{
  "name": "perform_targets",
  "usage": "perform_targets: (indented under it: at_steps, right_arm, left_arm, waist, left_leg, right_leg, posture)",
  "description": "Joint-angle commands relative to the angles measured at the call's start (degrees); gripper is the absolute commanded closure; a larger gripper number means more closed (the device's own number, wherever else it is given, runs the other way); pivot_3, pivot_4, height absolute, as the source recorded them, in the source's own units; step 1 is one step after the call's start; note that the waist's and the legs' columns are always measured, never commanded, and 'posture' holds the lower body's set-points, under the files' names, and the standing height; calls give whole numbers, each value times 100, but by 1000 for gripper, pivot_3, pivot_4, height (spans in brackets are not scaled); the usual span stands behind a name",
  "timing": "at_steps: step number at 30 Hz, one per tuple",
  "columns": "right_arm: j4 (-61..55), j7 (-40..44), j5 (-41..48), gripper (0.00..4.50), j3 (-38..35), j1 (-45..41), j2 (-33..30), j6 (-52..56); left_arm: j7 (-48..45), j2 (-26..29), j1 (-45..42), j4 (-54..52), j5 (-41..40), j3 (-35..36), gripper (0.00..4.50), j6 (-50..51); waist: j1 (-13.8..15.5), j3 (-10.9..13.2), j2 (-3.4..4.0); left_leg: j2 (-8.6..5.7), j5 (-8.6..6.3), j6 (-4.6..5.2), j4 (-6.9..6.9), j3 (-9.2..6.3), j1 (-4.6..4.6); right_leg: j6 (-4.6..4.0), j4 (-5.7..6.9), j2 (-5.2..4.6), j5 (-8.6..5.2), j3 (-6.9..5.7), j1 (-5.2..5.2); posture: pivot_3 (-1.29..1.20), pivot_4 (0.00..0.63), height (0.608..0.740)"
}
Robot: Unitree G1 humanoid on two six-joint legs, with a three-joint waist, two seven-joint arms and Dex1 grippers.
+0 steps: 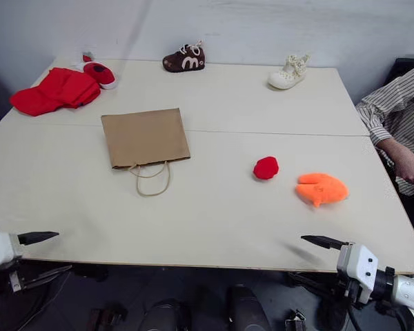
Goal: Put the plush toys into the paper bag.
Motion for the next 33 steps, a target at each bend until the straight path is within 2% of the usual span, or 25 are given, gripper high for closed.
perform_targets:
  at_steps: [1,5,7,10,14,17,21,25,29,31,33]
  right_arm:
    - [-247,-155,81,37,-3,-80,79,39]
    - [-946,-997,498,37,213,-721,558,503]
    - [-1266,-1358,540,37,441,-1065,716,884]
    - [-1558,-1786,424,37,800,-1541,953,1136]
    - [-1631,-2039,233,37,1158,-1918,1121,1276]
    - [-1596,-2147,143,0,1272,-2092,1174,1309]
    - [-1608,-2197,68,0,1273,-2120,1131,1326]
    - [-1648,-2184,79,0,1104,-1865,1059,1339]
    - [-1689,-2149,119,0,1038,-1737,1021,1321]
    - [-1761,-2101,187,0,1072,-1712,1002,1364]
    - [-1868,-2117,315,391,1162,-1798,1036,1483]
  left_arm:
    - [50,7,-249,-151,-232,27,0,213]
    - [271,178,-1258,-453,-660,-519,0,1377]
    - [718,90,-2271,-474,-554,-1055,0,1880]
    - [1273,-208,-3685,-138,161,-2036,0,1849]
    - [1513,-615,-4831,807,1059,-3002,0,1210]
    - [1392,-832,-5366,1496,1451,-3495,619,541]
    - [1302,-929,-5880,2124,1678,-3727,1846,55]
    - [420,-1033,-6122,1822,947,-3729,3128,555]
    - [31,-1009,-6291,1553,873,-3873,4422,814]
    - [-81,-1122,-6465,1289,564,-3825,4467,1324]
    - [-173,-1303,-6702,810,4,-3741,4500,2107]
  waist:
    - [3,-2,-3]
    - [17,-3,-5]
    - [32,-2,-1]
    - [61,-6,-6]
    - [18,-7,-6]
    - [-28,-6,-6]
    - [10,-6,-7]
    - [20,-6,-7]
    - [20,-6,-7]
    - [20,-6,-7]
    - [33,-6,-7]
  left_leg:
    - [0,2,-5,-11,0,1]
    - [1,33,-54,-29,-1,-6]
    - [-4,45,-58,-28,-3,-12]
    - [-10,53,-59,-29,-7,-11]
    - [-12,59,-57,-24,6,-14]
    - [-3,58,-59,-26,25,-21]
    - [-1,59,-59,-19,27,-24]
    - [-2,59,-58,-7,24,-24]
    - [-2,58,-58,5,21,-27]
    - [-2,58,-58,18,17,-29]
    - [-2,58,-57,29,12,-30]
  right_leg:
    - [-4,-2,0,-2,0,-3]
    - [-12,5,7,-7,-2,-22]
    - [-11,19,4,-6,-1,-28]
    - [-11,27,3,-6,-2,-30]
    - [-8,27,12,-5,5,-34]
    - [-7,25,23,-6,14,-48]
    - [-7,23,23,-8,11,-54]
    - [-7,31,21,-8,11,-49]
    - [-5,37,20,-8,10,-48]
    - [-5,44,21,-8,9,-47]
    - [-5,49,21,-8,8,-44]
  posture:
    - [0,150,740]
    - [0,150,740]
    - [0,150,740]
    - [0,150,740]
    - [0,150,740]
    - [0,150,740]
    - [0,150,740]
    - [0,150,740]
    - [0,150,740]
    - [0,150,740]
    - [0,150,740]
